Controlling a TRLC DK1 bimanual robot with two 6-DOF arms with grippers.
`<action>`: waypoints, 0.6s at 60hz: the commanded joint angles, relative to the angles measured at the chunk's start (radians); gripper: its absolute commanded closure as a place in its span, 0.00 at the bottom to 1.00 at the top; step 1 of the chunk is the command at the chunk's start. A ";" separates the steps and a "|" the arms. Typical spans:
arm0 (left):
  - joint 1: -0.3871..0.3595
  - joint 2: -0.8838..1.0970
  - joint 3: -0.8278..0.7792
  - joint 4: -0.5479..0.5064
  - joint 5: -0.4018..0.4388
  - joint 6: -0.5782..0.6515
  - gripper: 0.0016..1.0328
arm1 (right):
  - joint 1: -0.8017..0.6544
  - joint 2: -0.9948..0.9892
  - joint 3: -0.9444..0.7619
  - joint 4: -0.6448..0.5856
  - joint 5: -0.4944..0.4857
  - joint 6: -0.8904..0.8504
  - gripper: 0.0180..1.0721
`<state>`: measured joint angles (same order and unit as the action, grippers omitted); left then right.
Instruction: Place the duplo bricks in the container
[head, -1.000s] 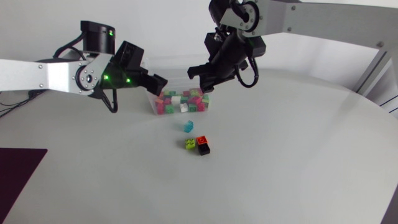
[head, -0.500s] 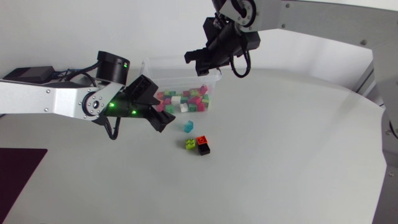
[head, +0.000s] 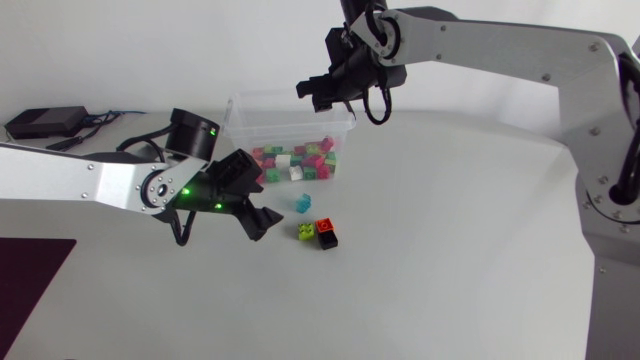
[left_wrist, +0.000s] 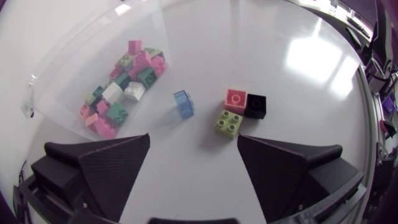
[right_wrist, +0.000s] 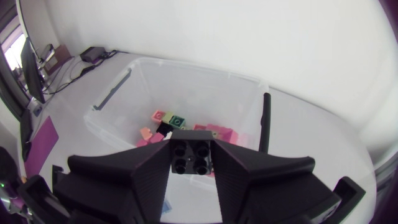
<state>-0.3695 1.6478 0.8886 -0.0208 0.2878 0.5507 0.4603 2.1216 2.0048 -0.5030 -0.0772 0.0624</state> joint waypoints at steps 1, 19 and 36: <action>-0.017 0.040 -0.036 -0.005 0.011 0.038 0.05 | -0.011 0.038 0.022 0.029 0.002 -0.015 0.65; -0.042 0.070 -0.045 -0.002 0.010 0.077 0.05 | -0.020 0.044 -0.012 0.112 0.005 -0.026 0.59; -0.048 0.101 -0.020 -0.004 0.010 0.132 0.05 | -0.023 0.020 -0.034 0.126 0.016 -0.030 0.05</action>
<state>-0.4046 1.7252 0.8646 -0.0208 0.2871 0.6411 0.4412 2.1456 2.0006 -0.3847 -0.0727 0.0475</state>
